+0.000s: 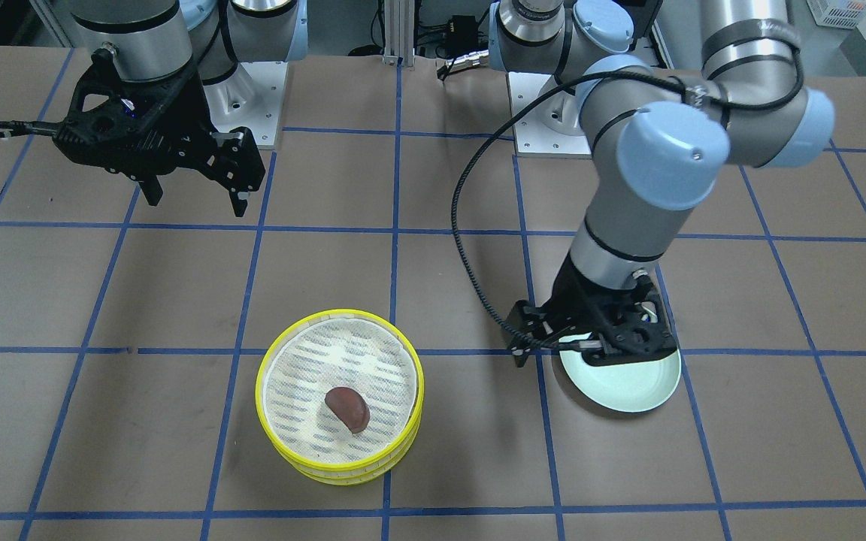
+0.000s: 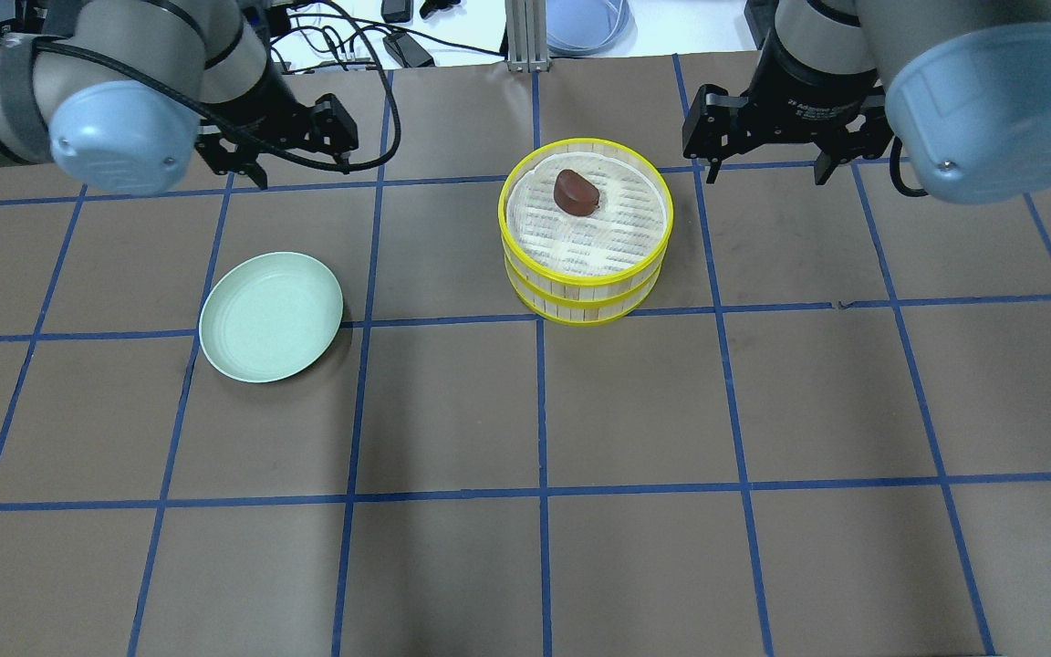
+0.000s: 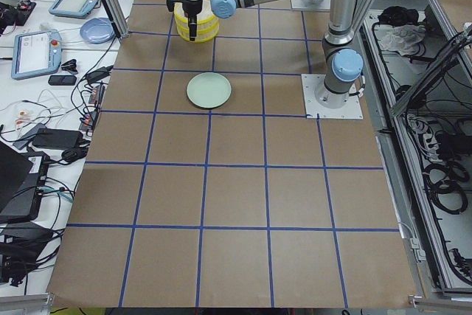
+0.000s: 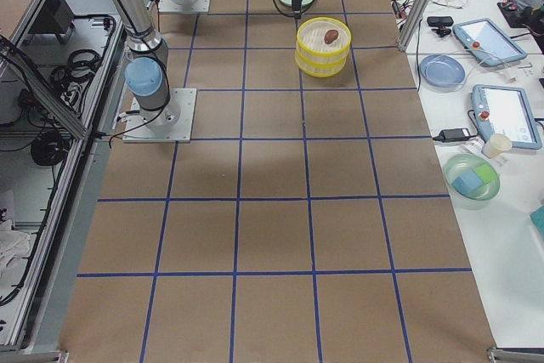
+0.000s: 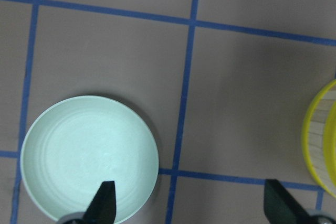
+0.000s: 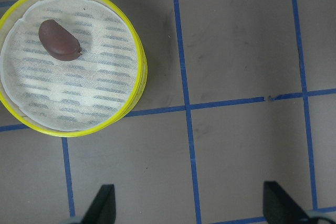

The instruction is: Stack buns with steamer

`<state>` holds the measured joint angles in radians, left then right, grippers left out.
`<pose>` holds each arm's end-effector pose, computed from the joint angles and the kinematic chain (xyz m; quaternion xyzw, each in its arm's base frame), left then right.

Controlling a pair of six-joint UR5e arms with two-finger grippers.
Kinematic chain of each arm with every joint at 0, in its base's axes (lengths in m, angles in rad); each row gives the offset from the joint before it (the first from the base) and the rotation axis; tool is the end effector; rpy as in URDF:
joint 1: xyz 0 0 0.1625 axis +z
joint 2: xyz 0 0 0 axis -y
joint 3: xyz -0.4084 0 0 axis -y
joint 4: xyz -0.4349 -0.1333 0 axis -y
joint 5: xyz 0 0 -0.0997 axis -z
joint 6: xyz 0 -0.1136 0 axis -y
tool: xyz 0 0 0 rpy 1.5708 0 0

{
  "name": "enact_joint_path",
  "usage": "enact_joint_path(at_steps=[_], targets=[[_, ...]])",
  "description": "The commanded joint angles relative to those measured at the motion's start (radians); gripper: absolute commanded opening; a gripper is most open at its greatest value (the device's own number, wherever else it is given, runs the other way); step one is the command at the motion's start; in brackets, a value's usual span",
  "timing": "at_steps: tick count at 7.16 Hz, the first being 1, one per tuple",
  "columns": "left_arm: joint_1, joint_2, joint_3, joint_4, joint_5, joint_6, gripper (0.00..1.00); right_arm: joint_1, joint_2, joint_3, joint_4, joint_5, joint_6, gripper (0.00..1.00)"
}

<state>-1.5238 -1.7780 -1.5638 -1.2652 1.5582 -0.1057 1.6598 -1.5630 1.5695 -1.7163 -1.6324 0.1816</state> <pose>-0.1054 -0.6270 0.3732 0.0758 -0.9957 0.0525 0.0078 0.1749 -0.5391 0.4696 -0.0483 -0.9959 0.0729 0.0211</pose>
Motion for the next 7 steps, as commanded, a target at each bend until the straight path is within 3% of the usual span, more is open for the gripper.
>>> enact_joint_path(at_steps=[1,3,7], targets=[[0.072,0.078,0.001,-0.109,-0.003,0.024,1.0,-0.018,0.001,0.0,0.004,-0.003,-0.048,1.0],[0.102,0.158,0.001,-0.183,0.003,0.026,1.0,-0.046,0.005,0.001,0.001,-0.001,-0.1,1.0],[0.08,0.169,-0.021,-0.195,-0.004,0.026,1.0,-0.043,-0.002,0.0,0.0,0.011,-0.097,1.0]])
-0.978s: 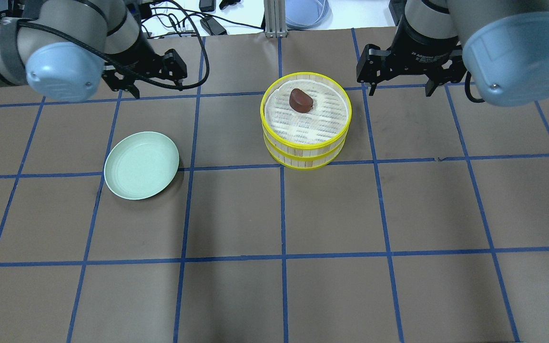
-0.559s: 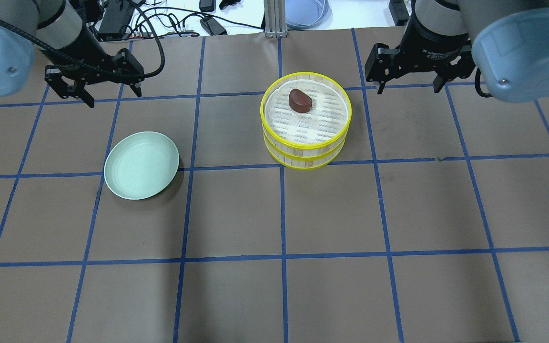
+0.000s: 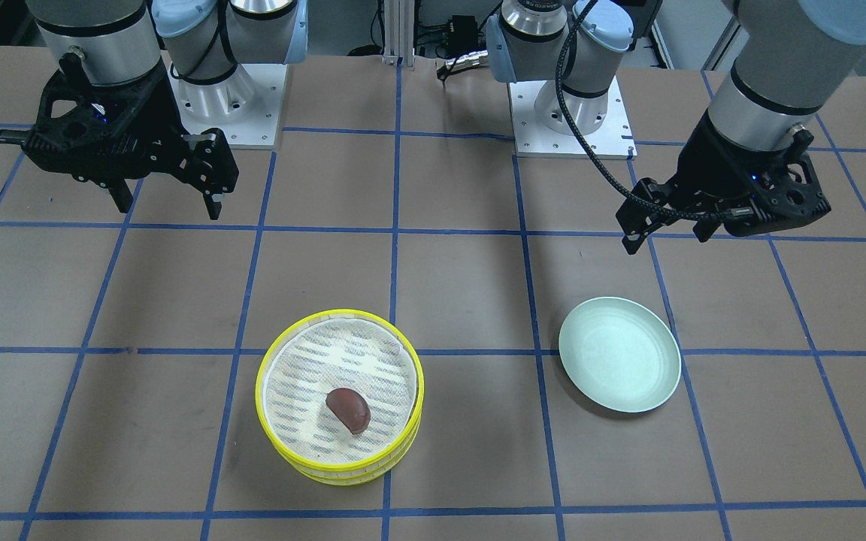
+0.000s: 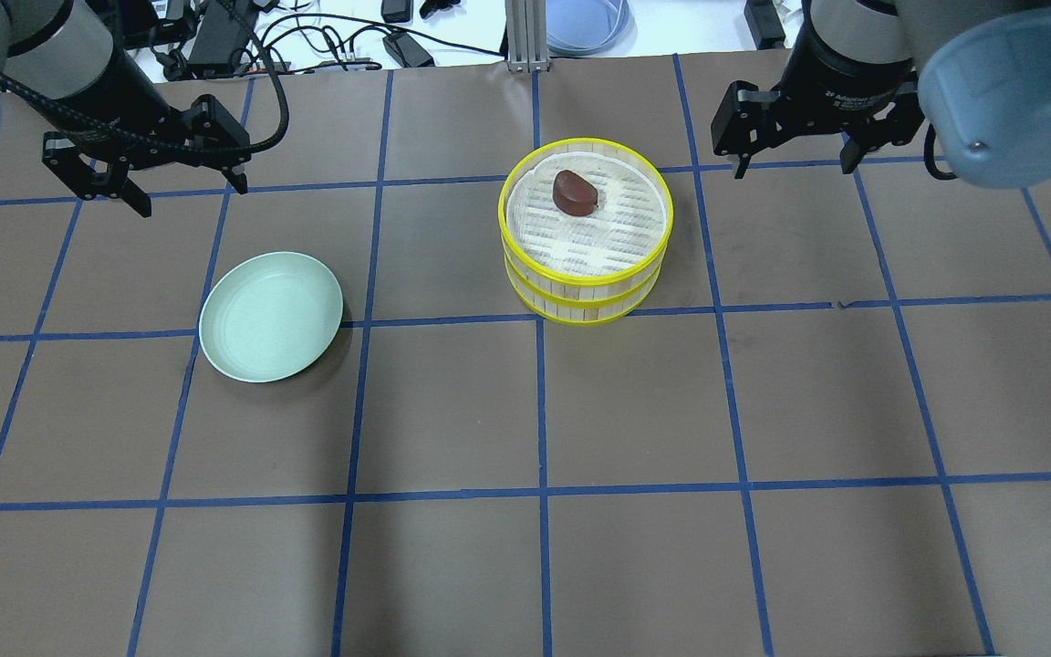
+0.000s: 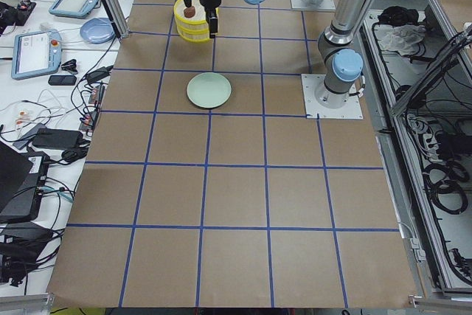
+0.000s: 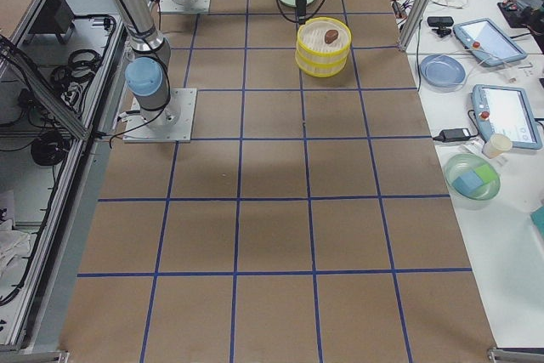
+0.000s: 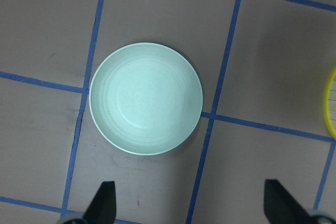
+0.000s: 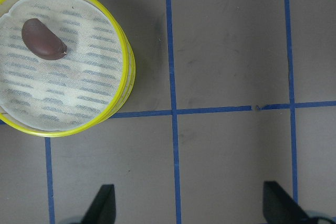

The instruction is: Stack buns with steamer

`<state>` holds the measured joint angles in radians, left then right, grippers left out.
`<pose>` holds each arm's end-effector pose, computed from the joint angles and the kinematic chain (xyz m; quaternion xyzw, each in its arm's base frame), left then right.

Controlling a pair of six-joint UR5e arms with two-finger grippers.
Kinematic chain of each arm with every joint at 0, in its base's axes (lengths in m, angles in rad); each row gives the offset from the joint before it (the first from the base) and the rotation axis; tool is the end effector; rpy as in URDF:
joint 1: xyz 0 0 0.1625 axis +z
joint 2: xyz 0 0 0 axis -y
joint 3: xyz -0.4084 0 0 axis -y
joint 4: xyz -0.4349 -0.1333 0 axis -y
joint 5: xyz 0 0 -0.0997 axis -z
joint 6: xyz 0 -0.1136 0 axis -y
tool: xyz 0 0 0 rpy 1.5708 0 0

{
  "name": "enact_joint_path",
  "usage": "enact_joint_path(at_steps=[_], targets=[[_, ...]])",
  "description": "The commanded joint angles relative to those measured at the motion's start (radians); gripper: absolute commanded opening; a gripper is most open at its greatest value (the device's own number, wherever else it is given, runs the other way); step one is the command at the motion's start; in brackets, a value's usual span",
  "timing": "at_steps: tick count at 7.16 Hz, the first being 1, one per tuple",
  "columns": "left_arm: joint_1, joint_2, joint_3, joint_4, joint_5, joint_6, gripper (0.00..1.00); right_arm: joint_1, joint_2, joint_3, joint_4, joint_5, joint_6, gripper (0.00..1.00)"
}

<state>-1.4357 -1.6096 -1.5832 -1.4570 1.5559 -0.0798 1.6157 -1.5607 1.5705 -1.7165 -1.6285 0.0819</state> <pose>-0.0588 -0.5699 0.4412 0.1070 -0.9937 0.0315 0.0066 0.1515 -0.5469 0.4678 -0.0204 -0.9971 0.0696 0.0244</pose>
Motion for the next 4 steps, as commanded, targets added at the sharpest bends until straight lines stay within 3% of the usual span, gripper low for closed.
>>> enact_joint_path(at_steps=[1,4], targets=[[-0.021,-0.001,-0.008,-0.002,0.001,0.0,1.0,0.003,-0.007,-0.001,0.0,0.013,0.015,1.0],[-0.026,-0.001,-0.015,-0.002,0.003,0.0,1.0,0.006,-0.007,-0.001,-0.003,0.016,0.016,1.0]])
